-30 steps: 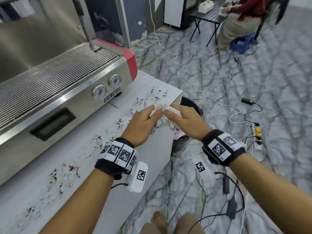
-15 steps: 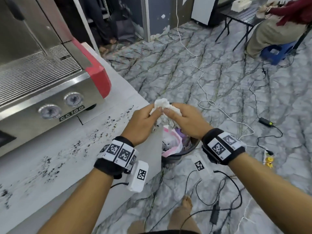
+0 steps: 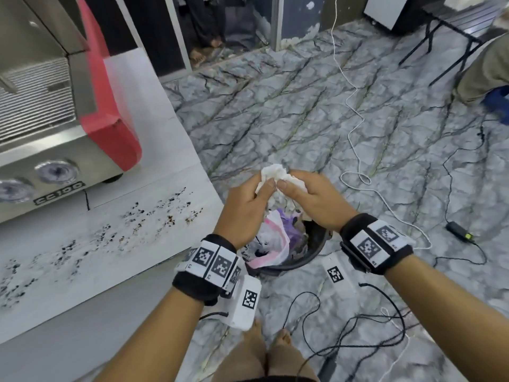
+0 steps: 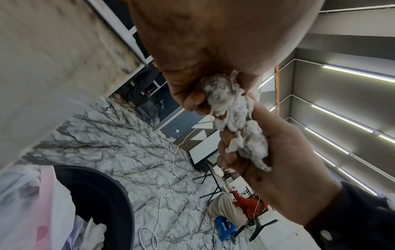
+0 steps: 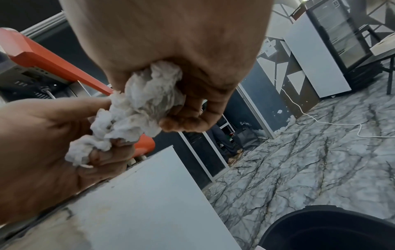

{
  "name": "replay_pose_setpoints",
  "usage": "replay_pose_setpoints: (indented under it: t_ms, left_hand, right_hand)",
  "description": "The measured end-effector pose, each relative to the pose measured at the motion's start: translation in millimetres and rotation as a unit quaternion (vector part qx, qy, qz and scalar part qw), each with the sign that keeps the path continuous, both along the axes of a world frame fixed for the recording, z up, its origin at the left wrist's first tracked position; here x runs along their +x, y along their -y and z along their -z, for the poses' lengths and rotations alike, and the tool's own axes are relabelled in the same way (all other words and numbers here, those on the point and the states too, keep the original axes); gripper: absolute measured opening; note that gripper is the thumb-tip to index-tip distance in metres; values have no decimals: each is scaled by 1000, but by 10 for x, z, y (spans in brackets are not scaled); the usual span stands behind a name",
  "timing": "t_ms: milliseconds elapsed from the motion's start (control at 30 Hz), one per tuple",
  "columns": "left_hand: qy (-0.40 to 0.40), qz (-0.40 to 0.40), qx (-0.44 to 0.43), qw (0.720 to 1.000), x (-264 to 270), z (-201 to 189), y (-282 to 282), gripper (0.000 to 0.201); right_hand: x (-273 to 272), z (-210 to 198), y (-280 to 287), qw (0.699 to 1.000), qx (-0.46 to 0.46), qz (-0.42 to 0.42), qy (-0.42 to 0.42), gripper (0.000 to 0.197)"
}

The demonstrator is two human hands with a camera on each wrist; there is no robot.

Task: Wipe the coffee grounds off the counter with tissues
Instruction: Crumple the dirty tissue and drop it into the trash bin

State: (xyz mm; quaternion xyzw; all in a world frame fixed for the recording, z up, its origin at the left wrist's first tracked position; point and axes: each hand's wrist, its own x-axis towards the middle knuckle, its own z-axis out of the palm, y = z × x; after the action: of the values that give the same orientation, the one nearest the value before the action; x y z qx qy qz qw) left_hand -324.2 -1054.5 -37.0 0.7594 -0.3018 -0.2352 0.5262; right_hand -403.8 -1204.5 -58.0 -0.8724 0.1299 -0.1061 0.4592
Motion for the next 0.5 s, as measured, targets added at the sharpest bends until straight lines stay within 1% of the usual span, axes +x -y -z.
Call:
replay_pose_setpoints:
  t_ms: [167,233,300,400,500]
  left_hand:
    - [5,-28,0,1000,19,172,215,27]
    - [-3,-43,6,999,35,216,296,26]
    - [-13,-63,16,998,63,273,378,26]
    - [-25,-93,32,995,96,392,503,25]
    - [-41,-112,52,992,92,491,632,23]
  right_hand:
    - [83,137,181,1000,8,-11,-14,40]
    - [140,204,250,999,23,-17,-16,40]
    - [203,278,335,999,33,-33,-10,44]
    - [293,418,490,997,51,-56,-5,57]
    - [365,534,636,994,66,-84,-11,58]
